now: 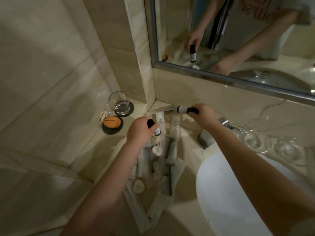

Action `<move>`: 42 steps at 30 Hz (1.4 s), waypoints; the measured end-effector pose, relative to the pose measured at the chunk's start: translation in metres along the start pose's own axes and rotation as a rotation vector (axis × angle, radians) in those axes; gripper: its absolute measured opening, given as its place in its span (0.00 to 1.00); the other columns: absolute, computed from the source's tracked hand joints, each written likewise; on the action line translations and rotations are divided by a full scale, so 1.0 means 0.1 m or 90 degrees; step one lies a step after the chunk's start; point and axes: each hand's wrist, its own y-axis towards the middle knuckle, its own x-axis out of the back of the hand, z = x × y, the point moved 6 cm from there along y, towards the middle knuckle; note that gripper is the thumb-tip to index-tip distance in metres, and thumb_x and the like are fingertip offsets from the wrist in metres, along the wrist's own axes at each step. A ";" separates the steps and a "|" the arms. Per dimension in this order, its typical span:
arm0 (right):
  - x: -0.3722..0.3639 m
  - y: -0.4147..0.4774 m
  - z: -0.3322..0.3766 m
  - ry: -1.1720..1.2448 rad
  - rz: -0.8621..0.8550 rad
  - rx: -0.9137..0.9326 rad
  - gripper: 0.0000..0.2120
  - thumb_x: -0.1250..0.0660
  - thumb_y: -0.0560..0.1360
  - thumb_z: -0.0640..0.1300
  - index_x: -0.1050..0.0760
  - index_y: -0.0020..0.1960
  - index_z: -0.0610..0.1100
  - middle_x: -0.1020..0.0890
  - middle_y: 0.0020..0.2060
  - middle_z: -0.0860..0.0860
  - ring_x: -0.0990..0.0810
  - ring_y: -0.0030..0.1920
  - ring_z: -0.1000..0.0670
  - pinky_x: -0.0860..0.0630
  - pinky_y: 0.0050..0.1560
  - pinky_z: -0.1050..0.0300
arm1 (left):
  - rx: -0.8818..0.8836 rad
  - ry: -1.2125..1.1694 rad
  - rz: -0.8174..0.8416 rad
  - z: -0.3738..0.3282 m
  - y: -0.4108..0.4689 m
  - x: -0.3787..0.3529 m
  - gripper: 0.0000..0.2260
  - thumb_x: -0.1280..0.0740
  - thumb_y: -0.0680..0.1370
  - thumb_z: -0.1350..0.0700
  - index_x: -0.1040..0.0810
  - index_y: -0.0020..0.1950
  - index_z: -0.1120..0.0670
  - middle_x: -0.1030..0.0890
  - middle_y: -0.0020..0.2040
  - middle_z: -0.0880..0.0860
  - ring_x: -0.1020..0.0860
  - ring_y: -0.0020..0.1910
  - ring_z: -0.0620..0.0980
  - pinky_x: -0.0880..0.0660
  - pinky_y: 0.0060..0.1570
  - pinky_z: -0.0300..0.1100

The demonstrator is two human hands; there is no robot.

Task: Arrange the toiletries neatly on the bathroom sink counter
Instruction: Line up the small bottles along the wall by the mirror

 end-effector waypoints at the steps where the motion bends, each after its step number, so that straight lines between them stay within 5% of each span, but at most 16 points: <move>1: 0.10 -0.14 0.02 0.033 -0.027 0.023 0.10 0.36 0.76 0.45 0.22 0.49 0.38 0.21 0.40 0.43 0.24 0.40 0.43 0.31 0.38 0.55 | -0.008 0.000 -0.002 -0.07 -0.06 -0.01 0.13 0.36 0.77 0.48 0.29 0.41 0.57 0.26 0.41 0.55 0.26 0.41 0.53 0.34 0.38 0.43; 5: 0.45 -0.77 -0.05 0.164 -0.129 0.035 0.13 0.33 0.75 0.42 0.22 0.58 0.41 0.18 0.50 0.43 0.21 0.49 0.43 0.25 0.52 0.50 | -0.043 0.017 -0.007 -0.36 -0.33 -0.09 0.14 0.39 0.79 0.48 0.27 0.47 0.59 0.26 0.43 0.54 0.28 0.41 0.52 0.33 0.39 0.43; 14: 0.87 -2.00 -0.86 0.288 -0.213 -0.116 0.04 0.29 0.71 0.44 0.22 0.43 0.45 0.22 0.31 0.51 0.28 0.29 0.53 0.31 0.33 0.60 | -0.169 -0.019 0.043 -1.26 -0.99 -0.66 0.15 0.33 0.75 0.48 0.24 0.43 0.61 0.26 0.38 0.55 0.26 0.39 0.54 0.31 0.38 0.43; 23: 1.35 -2.81 -2.08 0.280 -0.309 -0.279 0.08 0.25 0.68 0.45 0.21 0.45 0.47 0.27 0.26 0.54 0.30 0.28 0.54 0.35 0.31 0.60 | -0.264 -0.046 0.124 -2.23 -1.51 -1.49 0.13 0.32 0.74 0.50 0.29 0.37 0.57 0.26 0.34 0.54 0.28 0.36 0.53 0.36 0.35 0.40; 28: 1.66 -3.05 -2.69 0.252 -0.331 -0.329 0.09 0.27 0.70 0.44 0.21 0.49 0.46 0.25 0.29 0.52 0.28 0.30 0.53 0.35 0.31 0.61 | -0.306 -0.031 0.158 -2.78 -1.66 -1.87 0.15 0.33 0.74 0.49 0.30 0.35 0.58 0.28 0.32 0.52 0.27 0.36 0.53 0.36 0.33 0.40; 32: 1.89 -3.11 -3.15 0.196 -0.301 -0.358 0.12 0.29 0.71 0.44 0.22 0.55 0.43 0.21 0.36 0.47 0.21 0.39 0.44 0.27 0.40 0.55 | -0.307 -0.020 0.200 -3.20 -1.71 -2.22 0.18 0.33 0.73 0.50 0.38 0.29 0.52 0.33 0.28 0.48 0.30 0.33 0.51 0.41 0.26 0.41; 38: 2.26 -2.87 -3.67 0.111 -0.265 -0.354 0.13 0.32 0.74 0.42 0.23 0.58 0.42 0.18 0.46 0.42 0.21 0.48 0.43 0.25 0.45 0.52 | -0.283 -0.019 0.254 -3.87 -1.62 -2.72 0.12 0.33 0.71 0.51 0.28 0.34 0.58 0.26 0.33 0.52 0.26 0.34 0.53 0.32 0.32 0.41; 42: 2.44 -2.63 -3.97 0.063 -0.249 -0.357 0.14 0.33 0.73 0.43 0.24 0.59 0.44 0.18 0.51 0.44 0.21 0.51 0.43 0.22 0.49 0.48 | -0.319 0.009 0.252 -4.31 -1.50 -3.00 0.14 0.32 0.73 0.50 0.32 0.32 0.54 0.30 0.31 0.49 0.29 0.33 0.51 0.39 0.27 0.40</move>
